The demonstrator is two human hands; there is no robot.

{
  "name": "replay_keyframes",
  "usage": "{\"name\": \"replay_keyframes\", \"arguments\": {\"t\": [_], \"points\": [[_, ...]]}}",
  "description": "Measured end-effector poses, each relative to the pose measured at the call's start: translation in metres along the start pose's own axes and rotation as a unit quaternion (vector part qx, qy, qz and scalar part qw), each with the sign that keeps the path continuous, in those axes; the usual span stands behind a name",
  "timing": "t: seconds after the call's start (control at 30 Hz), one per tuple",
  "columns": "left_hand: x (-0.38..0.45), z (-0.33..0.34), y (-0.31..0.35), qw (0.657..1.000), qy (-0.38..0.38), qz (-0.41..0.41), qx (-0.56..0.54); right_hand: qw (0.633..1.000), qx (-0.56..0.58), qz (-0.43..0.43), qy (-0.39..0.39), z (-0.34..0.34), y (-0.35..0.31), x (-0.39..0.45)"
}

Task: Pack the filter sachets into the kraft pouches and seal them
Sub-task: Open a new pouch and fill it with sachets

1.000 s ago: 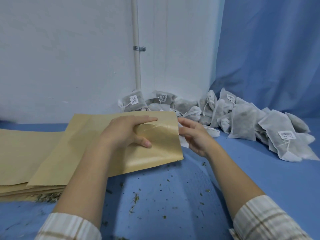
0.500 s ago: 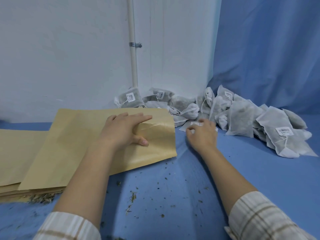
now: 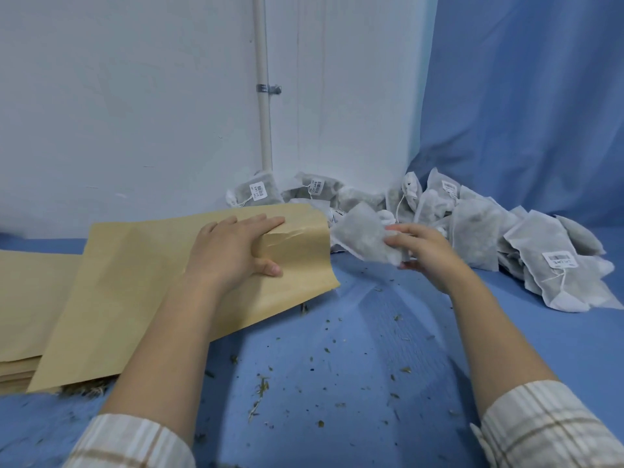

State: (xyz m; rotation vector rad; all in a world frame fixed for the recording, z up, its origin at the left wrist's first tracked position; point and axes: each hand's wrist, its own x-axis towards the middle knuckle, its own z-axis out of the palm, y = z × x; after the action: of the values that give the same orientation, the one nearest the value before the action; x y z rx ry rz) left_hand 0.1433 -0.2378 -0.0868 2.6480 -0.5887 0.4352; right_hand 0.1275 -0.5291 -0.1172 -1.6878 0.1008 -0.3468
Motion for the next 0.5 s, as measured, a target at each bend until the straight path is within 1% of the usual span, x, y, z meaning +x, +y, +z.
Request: {"name": "replay_keyframes", "arguments": {"t": [0.07,0.13,0.2,0.3,0.37,0.43,0.5], "points": [[-0.001,0.0,0.001,1.0,0.006,0.013,-0.02,0.996,0.051,0.003,-0.079,0.001,-0.007,-0.001],[-0.001,0.0,0.004,0.997,0.011,0.031,-0.065,0.986,0.08,0.007,-0.145,0.009,-0.01,-0.001],[-0.001,-0.001,0.008,0.993,0.008,0.055,-0.103,0.979,0.072,0.02,-0.189,0.024,-0.01,-0.003],[0.0,-0.002,0.013,0.987,-0.004,0.081,-0.139,0.972,0.017,0.029,-0.232,0.044,-0.012,-0.005],[-0.001,-0.002,0.014,0.986,-0.015,0.092,-0.138,0.975,-0.037,0.006,-0.22,0.054,-0.017,-0.008],[-0.001,-0.001,0.016,0.985,-0.035,0.1,-0.136,0.982,-0.1,-0.031,-0.16,0.064,-0.02,-0.009],[-0.001,0.0,0.018,0.986,-0.047,0.103,-0.12,0.986,-0.123,-0.029,-0.112,0.076,-0.02,-0.007]]}}
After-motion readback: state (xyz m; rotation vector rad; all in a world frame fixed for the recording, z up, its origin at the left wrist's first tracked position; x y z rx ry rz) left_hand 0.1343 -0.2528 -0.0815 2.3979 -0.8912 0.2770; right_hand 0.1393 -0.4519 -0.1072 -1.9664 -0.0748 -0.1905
